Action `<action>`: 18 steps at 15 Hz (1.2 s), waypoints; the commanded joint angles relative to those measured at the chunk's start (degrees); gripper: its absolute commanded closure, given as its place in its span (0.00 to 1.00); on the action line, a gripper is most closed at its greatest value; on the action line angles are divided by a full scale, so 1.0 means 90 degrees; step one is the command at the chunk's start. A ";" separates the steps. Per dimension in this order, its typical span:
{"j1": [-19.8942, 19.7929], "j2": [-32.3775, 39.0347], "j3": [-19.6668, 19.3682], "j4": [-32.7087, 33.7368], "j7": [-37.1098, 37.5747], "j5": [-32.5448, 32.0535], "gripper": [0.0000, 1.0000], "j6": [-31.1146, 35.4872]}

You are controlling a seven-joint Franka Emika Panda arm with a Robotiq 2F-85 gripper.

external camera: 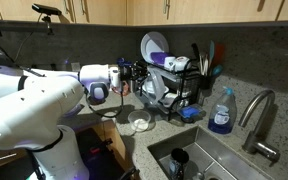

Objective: Transfer the contents in the rectangular bowl to the circular one

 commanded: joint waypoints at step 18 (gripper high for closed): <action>0.0882 0.0000 0.0323 -0.0429 0.0109 0.0716 0.99 -0.0446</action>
